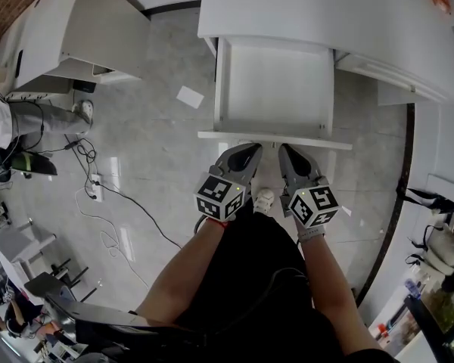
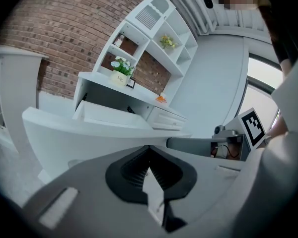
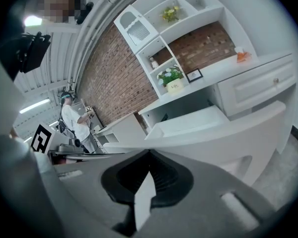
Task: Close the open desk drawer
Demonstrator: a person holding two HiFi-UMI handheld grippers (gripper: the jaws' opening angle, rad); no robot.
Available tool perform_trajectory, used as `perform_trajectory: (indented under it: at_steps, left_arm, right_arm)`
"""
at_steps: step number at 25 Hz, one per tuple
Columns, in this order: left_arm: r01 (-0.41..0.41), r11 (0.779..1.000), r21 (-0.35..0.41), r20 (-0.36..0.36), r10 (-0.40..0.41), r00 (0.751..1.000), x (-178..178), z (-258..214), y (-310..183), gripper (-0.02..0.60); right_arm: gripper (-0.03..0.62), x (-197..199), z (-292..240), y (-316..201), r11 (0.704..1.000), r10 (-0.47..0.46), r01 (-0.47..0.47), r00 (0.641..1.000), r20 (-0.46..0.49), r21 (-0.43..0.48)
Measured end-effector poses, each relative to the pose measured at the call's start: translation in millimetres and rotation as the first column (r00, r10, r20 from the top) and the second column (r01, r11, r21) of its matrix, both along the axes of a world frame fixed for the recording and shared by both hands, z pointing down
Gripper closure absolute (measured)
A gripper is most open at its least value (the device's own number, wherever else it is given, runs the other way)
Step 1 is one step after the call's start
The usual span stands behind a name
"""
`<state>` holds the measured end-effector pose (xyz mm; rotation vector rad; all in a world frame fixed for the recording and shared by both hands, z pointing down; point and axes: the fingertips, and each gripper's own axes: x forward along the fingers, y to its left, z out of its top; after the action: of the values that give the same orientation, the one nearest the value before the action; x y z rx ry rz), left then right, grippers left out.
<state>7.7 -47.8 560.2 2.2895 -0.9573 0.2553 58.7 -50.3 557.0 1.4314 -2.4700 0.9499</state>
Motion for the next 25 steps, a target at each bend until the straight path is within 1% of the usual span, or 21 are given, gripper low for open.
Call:
perform_trajectory:
  at_steps: [2, 6, 12, 16, 25]
  left_arm:
    - [0.003, 1.0, -0.005, 0.0, -0.003, 1.0, -1, 1, -5, 0.578]
    - [-0.021, 1.0, -0.023, 0.007, 0.021, 1.0, 1, 4, -10, 0.578]
    - [-0.015, 0.999, -0.045, -0.006, 0.015, 1.0, 0, 4, -23, 0.578]
    - [-0.023, 0.998, -0.059, 0.003, 0.023, 1.0, 0, 4, -33, 0.578]
    - [-0.067, 0.995, -0.077, 0.013, 0.068, 0.998, 4, 4, -61, 0.578]
  right_arm:
    - [0.595, -2, 0, -2, 1.0, -0.005, 0.005, 1.0, 0.006, -0.007]
    - [0.594, -2, 1, -6, 1.0, 0.006, -0.005, 1.0, 0.022, -0.024]
    - [0.595, -3, 2, -19, 0.999, 0.013, -0.012, 1.0, 0.027, -0.039]
    - [0.595, -2, 3, -29, 0.999, 0.017, -0.016, 0.999, 0.028, -0.048]
    - [0.595, 0, 3, -58, 0.998, 0.031, -0.029, 0.999, 0.031, -0.059]
